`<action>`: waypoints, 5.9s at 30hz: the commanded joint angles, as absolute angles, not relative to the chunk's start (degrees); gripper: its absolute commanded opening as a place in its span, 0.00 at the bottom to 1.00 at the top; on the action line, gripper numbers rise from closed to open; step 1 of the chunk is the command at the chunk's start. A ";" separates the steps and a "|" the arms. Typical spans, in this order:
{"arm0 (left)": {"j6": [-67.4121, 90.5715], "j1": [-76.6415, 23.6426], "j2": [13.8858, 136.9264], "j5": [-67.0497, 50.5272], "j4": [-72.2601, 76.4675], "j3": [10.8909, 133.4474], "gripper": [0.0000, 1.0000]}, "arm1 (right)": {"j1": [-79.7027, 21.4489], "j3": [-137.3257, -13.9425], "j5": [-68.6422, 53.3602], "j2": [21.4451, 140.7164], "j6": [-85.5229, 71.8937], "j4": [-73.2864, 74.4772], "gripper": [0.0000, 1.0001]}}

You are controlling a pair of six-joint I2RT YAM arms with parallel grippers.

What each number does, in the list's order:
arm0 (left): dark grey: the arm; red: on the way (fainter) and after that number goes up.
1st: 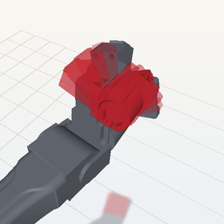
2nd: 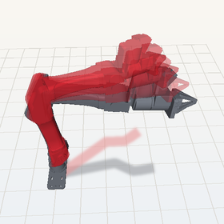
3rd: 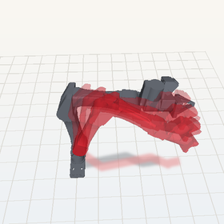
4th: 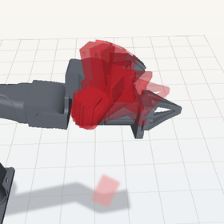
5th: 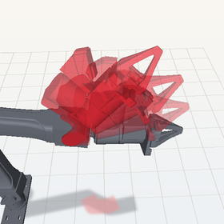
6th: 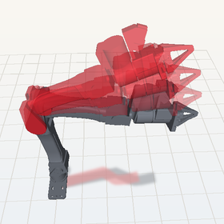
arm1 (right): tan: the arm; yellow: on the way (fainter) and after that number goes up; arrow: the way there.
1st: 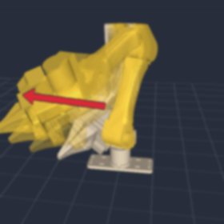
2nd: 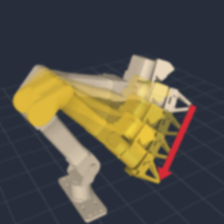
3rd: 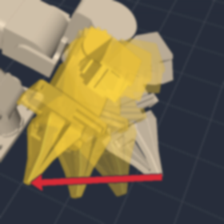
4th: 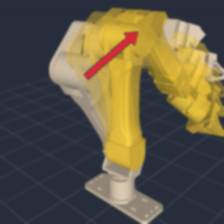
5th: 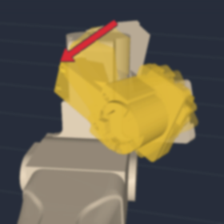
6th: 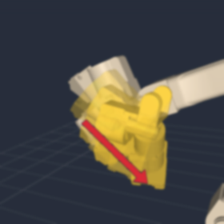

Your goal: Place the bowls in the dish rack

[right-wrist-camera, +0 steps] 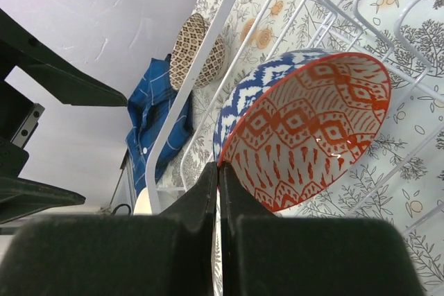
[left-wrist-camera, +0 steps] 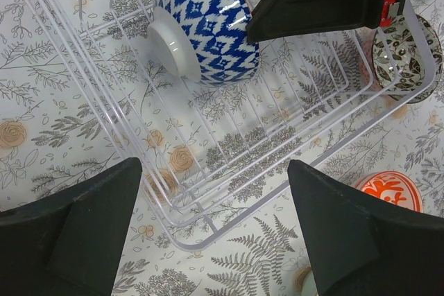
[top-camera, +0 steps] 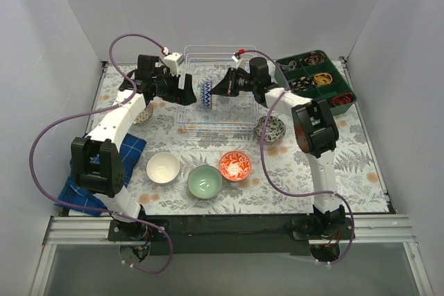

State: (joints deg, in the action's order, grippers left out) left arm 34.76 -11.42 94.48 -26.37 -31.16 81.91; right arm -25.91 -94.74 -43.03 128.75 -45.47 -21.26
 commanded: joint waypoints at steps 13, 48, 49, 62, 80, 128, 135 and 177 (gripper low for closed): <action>35.42 -11.43 101.07 -27.07 -28.74 87.89 0.85 | -21.71 -87.81 -40.09 121.47 -42.28 -19.79 0.11; 36.39 -11.08 79.82 -17.94 -26.28 76.39 0.93 | -20.30 -70.43 -33.92 83.16 31.29 28.19 0.57; 36.04 -10.90 78.41 -17.67 -26.37 73.33 0.93 | -20.74 -69.18 -34.45 80.19 33.99 28.91 0.57; 35.07 -5.28 68.64 -16.52 -28.83 63.19 0.94 | -46.22 -57.14 -28.39 75.41 57.46 33.57 0.50; 35.68 -3.96 66.71 -17.67 -29.80 62.58 0.94 | -53.35 -54.23 -24.17 81.65 65.74 35.42 0.50; 39.02 -3.34 64.95 -21.18 -28.39 60.73 0.94 | -56.51 -48.96 -17.58 79.10 57.13 26.90 0.39; 39.29 -2.99 64.69 -21.62 -28.04 60.65 0.94 | -56.60 -48.16 -16.79 79.19 57.13 26.19 0.33; 42.89 -6.42 92.36 -29.88 -26.72 87.18 0.60 | -20.93 -103.89 -59.28 101.85 -3.04 22.10 0.01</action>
